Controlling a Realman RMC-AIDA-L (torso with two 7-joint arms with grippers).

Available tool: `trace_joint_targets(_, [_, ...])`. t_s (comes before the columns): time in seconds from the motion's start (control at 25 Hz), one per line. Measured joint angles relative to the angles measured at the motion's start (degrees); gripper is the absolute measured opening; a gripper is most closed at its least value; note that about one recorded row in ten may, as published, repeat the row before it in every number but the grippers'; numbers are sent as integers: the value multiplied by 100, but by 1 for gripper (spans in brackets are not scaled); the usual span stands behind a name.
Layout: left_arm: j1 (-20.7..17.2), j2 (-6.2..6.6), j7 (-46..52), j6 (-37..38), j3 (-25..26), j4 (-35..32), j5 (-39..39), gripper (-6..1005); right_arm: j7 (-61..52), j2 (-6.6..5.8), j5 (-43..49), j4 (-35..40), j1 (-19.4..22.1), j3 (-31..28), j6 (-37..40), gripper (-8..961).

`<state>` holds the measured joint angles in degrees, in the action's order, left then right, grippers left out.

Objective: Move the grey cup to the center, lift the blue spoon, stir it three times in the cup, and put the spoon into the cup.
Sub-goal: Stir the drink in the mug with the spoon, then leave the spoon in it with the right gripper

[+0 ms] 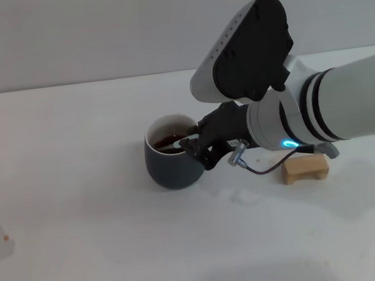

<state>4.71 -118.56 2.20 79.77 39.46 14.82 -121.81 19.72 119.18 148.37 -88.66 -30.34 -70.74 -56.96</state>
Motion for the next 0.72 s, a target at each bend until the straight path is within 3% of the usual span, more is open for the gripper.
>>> trace_joint_targets(0.4, [4, 0, -1, 3, -16, 20, -15, -2, 35, -16, 38, 539, -201, -174, 373, 156])
trace_joint_targets(0.72, [45, 0, -1, -23, -18, 17, -14, -2, 51, -24, 135, 438, -33, -272, 347, 156])
